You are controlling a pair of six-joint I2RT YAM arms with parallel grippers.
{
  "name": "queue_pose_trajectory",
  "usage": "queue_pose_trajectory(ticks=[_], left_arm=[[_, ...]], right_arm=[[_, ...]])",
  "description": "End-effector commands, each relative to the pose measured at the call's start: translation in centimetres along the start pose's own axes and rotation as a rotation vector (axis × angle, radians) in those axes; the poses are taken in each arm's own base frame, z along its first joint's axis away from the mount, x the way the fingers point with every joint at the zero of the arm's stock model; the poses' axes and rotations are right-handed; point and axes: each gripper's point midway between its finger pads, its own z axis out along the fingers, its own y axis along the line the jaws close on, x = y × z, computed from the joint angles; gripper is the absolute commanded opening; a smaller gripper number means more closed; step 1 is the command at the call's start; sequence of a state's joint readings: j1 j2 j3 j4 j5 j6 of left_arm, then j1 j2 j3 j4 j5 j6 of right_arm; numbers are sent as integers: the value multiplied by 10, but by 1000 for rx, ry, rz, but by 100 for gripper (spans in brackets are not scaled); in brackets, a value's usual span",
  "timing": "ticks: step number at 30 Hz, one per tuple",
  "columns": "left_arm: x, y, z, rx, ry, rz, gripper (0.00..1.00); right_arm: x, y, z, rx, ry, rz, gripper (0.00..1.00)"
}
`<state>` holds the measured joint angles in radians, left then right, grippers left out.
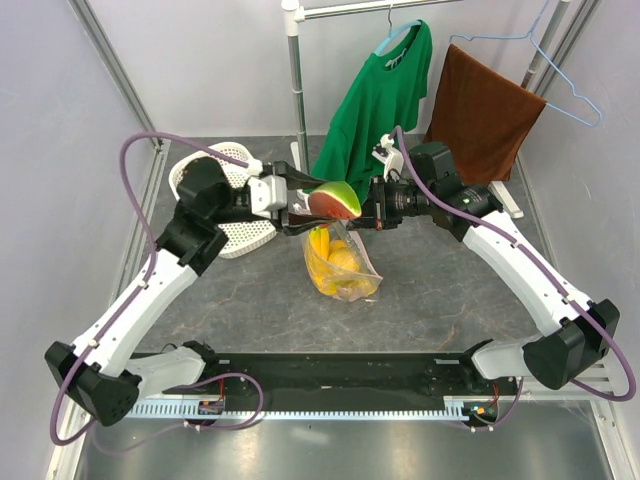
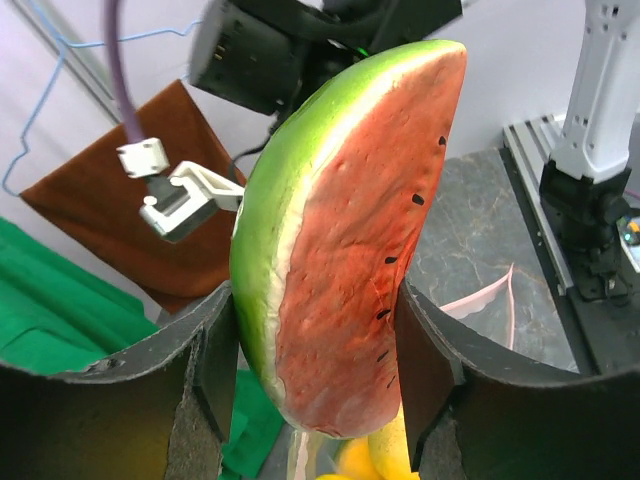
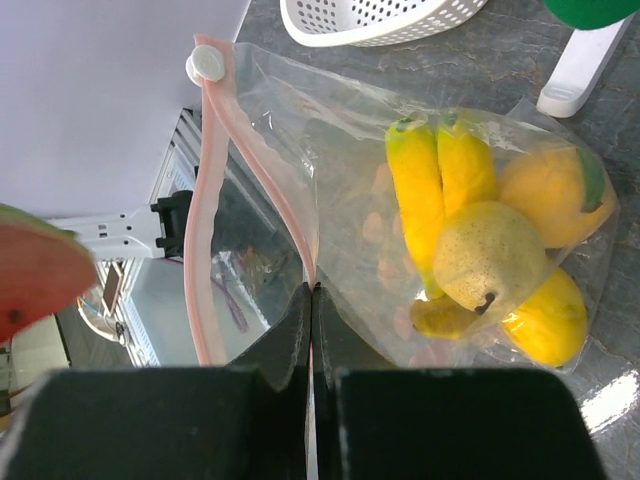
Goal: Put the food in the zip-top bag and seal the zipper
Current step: Place the fake fruit in the zipper food storage bag.
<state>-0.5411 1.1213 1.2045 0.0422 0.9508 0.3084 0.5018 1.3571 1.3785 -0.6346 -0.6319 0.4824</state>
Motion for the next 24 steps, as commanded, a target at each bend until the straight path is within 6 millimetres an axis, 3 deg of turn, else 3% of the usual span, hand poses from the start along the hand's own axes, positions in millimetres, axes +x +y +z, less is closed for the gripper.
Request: queue_pose_trajectory(ticks=[1, 10, 15, 18, 22, 24], left_arm=[[11, 5, 14, 6, -9, 142, 43], [59, -7, 23, 98, 69, 126, 51], [89, -21, 13, 103, 167, 26, 77], [86, -16, 8, 58, 183, 36, 89], [52, -11, 1, 6, 163, 4, 100], [38, -12, -2, 3, 157, 0, 100]], right_arm=[[-5, 12, -2, -49, -20, -17, 0], [-5, 14, -4, -60, -18, -20, 0], [-5, 15, -3, -64, -18, -16, 0], [-5, 15, -4, -65, -18, -19, 0], [-3, 14, -3, -62, -12, -17, 0], [-3, 14, -3, -61, -14, -19, 0]])
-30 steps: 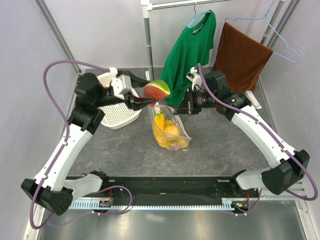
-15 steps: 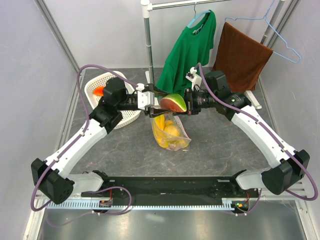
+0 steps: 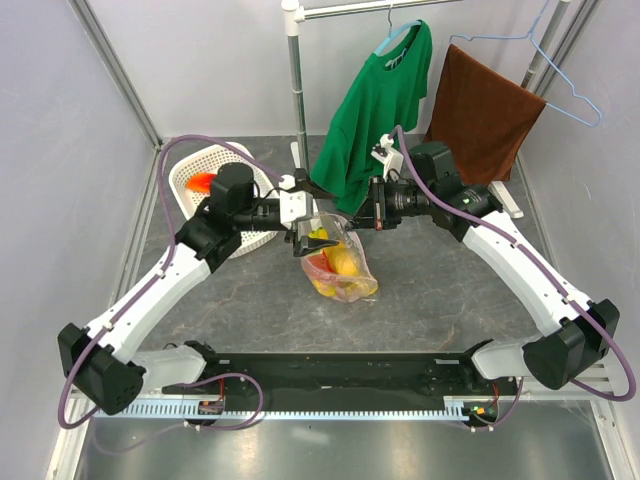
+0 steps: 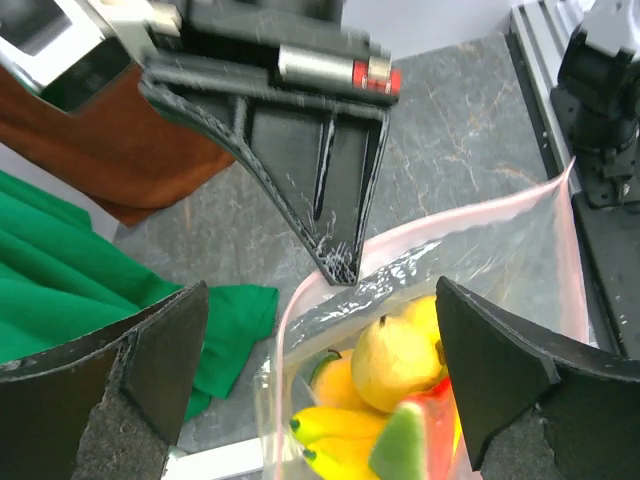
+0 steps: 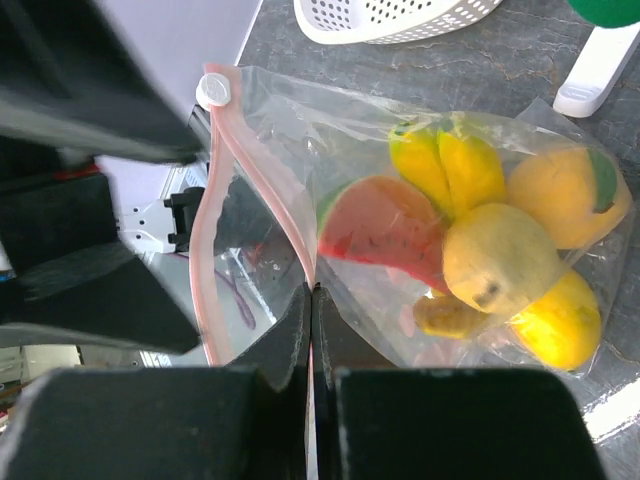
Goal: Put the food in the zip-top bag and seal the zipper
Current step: Place the fake fruit in the zipper food storage bag, then pick up the fake fruit from the bin.
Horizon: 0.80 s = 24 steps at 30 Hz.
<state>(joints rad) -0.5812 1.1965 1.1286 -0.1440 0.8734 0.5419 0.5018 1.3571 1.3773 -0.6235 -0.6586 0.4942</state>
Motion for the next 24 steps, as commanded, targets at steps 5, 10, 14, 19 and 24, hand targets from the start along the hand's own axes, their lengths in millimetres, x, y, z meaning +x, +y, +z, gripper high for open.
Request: queue_pose_trajectory(ticks=[5, 10, 14, 19, 24], left_arm=[[-50, 33, -55, -208, -33, -145, 99], [2, 120, -139, -496, 43, -386, 95], [93, 164, -193, -598, 305, -423, 95], [182, 198, -240, -576, 658, -260, 92], [259, 222, -268, -545, 891, -197, 90]], right_arm=[[-6, 9, -3, -33, -24, -27, 0], [-6, 10, -3, -34, -24, -31, 0], [-6, 9, -3, -33, -25, -33, 0], [-5, 6, -2, -27, -23, -40, 0], [-2, 4, -1, -20, -14, -37, 0]])
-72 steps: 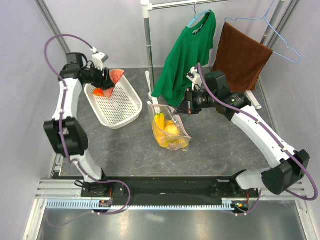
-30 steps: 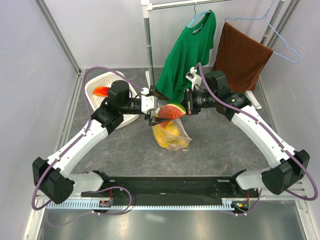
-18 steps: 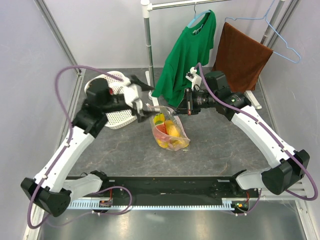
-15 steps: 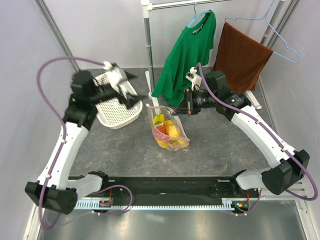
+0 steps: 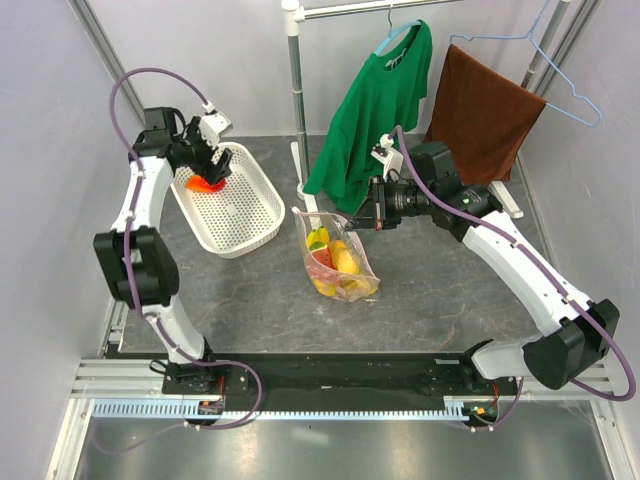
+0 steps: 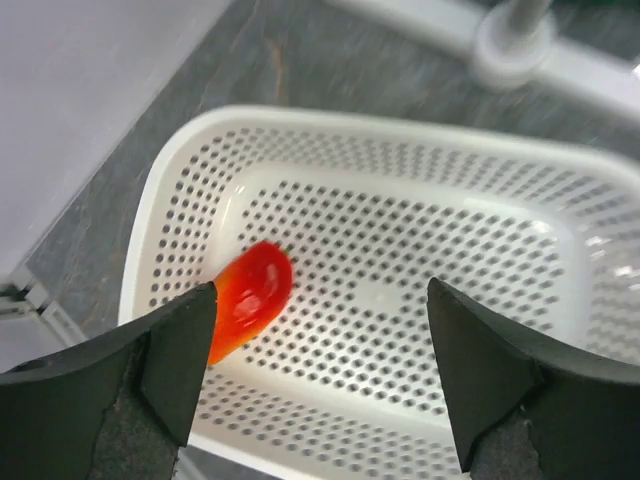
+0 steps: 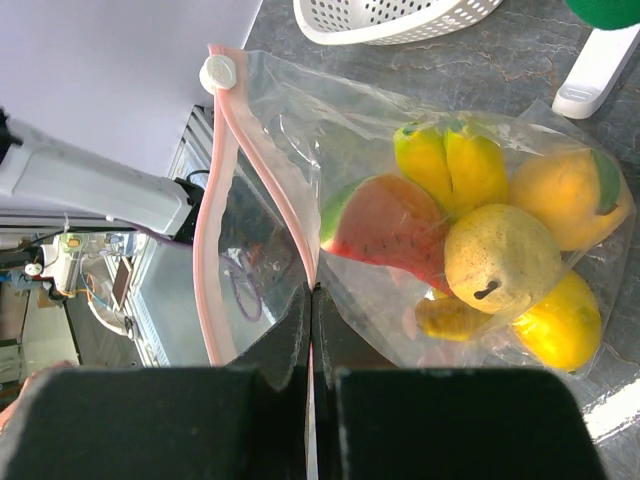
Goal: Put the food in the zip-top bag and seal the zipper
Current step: Pick up the fake fruit from the bin.
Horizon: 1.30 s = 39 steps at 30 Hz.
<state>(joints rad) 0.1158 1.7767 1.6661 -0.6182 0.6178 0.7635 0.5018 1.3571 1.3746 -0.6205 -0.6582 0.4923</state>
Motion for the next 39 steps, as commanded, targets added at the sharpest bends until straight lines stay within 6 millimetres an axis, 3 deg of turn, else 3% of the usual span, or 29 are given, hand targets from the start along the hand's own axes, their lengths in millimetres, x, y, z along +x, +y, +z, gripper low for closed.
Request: queue_pose_trajectory(ticks=[1, 2, 3, 5, 6, 10, 19, 23, 28, 31, 33, 36, 39], left_arm=[[36, 46, 11, -71, 198, 250, 89], [43, 52, 18, -68, 226, 286, 89], [64, 55, 28, -54, 286, 293, 89], [79, 67, 36, -49, 346, 361, 89], [97, 68, 43, -32, 401, 365, 89], [127, 73, 53, -9, 491, 422, 87], [158, 101, 74, -63, 587, 521, 82], [173, 96, 84, -22, 609, 548, 81], [177, 91, 91, 0, 606, 562, 77], [173, 86, 92, 14, 589, 569, 68], [168, 79, 92, 29, 557, 561, 57], [147, 71, 82, 32, 496, 543, 46], [109, 70, 65, -10, 401, 474, 40]], right_arm=[[-3, 4, -1, -20, -13, -33, 0], [-2, 3, 0, -19, -10, -32, 0], [-2, 2, 0, -16, -9, -31, 0], [-2, 1, 1, -14, -9, -32, 0], [-2, 1, 2, -13, -6, -30, 0], [-1, -1, 3, -8, -4, -28, 0], [2, -5, 6, -8, 13, -22, 0], [4, -8, 8, -3, 22, -28, 0], [3, -10, 11, -2, 26, -26, 0], [2, -10, 11, -2, 26, -28, 0], [0, -9, 11, -1, 23, -30, 0], [-1, -9, 9, 1, 16, -34, 0], [0, -8, 7, 6, 11, -43, 0]])
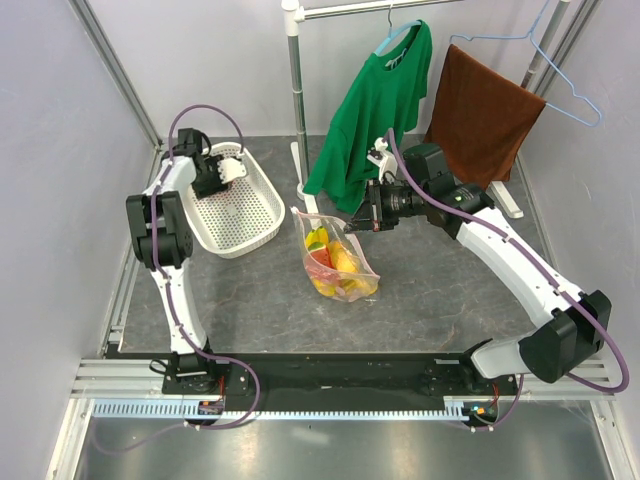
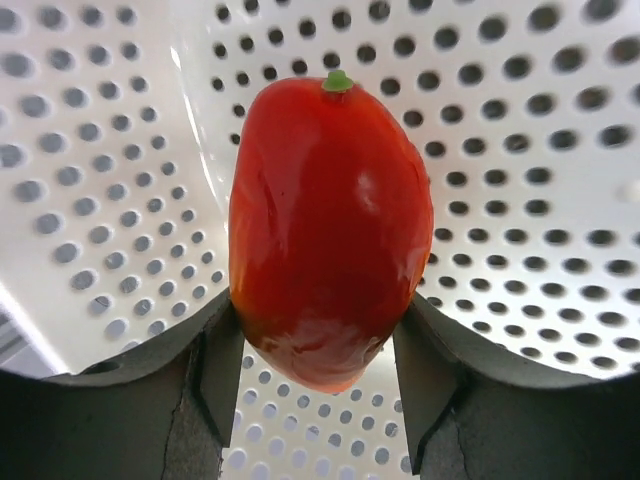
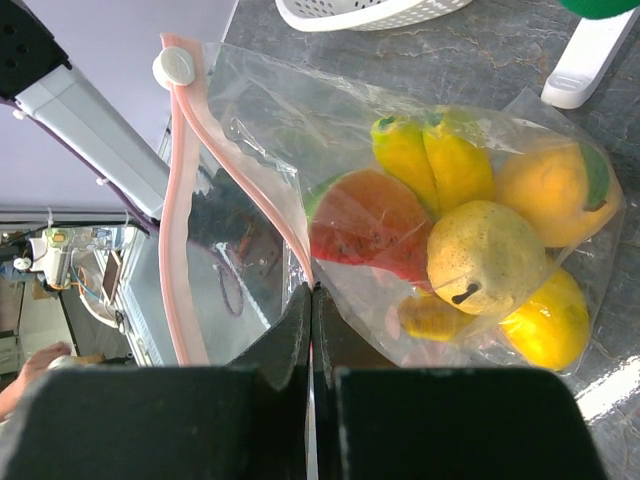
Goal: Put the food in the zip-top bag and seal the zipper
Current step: Pick up the fake fruit from the bin.
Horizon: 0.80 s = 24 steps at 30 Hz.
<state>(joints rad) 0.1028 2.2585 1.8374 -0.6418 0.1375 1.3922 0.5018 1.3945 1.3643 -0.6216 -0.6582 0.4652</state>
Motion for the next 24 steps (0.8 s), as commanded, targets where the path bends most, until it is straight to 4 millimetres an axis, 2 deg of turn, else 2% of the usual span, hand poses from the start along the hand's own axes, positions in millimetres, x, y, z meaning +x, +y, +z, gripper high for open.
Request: queue_pose_trajectory(ticks=[1, 3, 4, 5, 7, 8, 9, 11, 13, 14, 16, 17, 18, 19, 20, 21, 22, 23, 24], left_arm=[[-46, 34, -84, -118, -182, -99, 40], [-69, 40, -120, -142, -307, -162, 38], [-78, 39, -138, -142, -362, -255, 37], [-102, 43, -183, -169, -482, -269, 36], [-128, 31, -229, -140, -616, -354, 35], [-155, 17, -275, -116, -758, -334, 35], [-170, 5, -300, -72, -835, -383, 35], [-208, -28, -356, 8, -991, -355, 35], [-233, -58, -382, 113, -1063, -377, 35], [-257, -88, -405, 149, -1109, -311, 35], [-277, -115, -422, 201, -1150, -320, 35], [-296, -129, -425, 228, -1206, -284, 35], [-302, -143, -442, 295, -1241, -372, 35], [-307, -148, -443, 315, -1251, -420, 35], [-318, -163, -434, 371, -1252, -450, 35], [-324, -167, -444, 402, -1282, -516, 35], [-328, -162, -439, 361, -1276, -582, 35], [-336, -178, -427, 393, -1257, -616, 37], [-340, -177, -429, 379, -1281, -662, 39]], right_arm=[[-6, 6, -5, -12, -25, -45, 0], [-7, 8, -8, -9, -34, -62, 0], [-9, 8, -11, -5, -44, -69, 0], [-11, 7, -12, 3, -50, -73, 0], [-10, 7, -15, 8, -55, -83, 0], [-9, 7, -16, 12, -55, -86, 0], [-7, 5, -17, 16, -53, -89, 0], [-5, 3, -17, 21, -51, -94, 0], [-3, 1, -17, 29, -51, -97, 0], [-4, 1, -17, 32, -53, -98, 0], [-4, 3, -18, 26, -58, -99, 0], [-5, 4, -19, 25, -63, -98, 0], [-6, 4, -19, 23, -64, -99, 0], [-6, 5, -20, 23, -67, -94, 0], [-7, 6, -21, 22, -71, -94, 0], [-8, 8, -21, 20, -74, -94, 0], [-8, 9, -22, 19, -76, -94, 0], [-9, 11, -23, 15, -80, -92, 0], [-9, 10, -24, 17, -82, -86, 0]])
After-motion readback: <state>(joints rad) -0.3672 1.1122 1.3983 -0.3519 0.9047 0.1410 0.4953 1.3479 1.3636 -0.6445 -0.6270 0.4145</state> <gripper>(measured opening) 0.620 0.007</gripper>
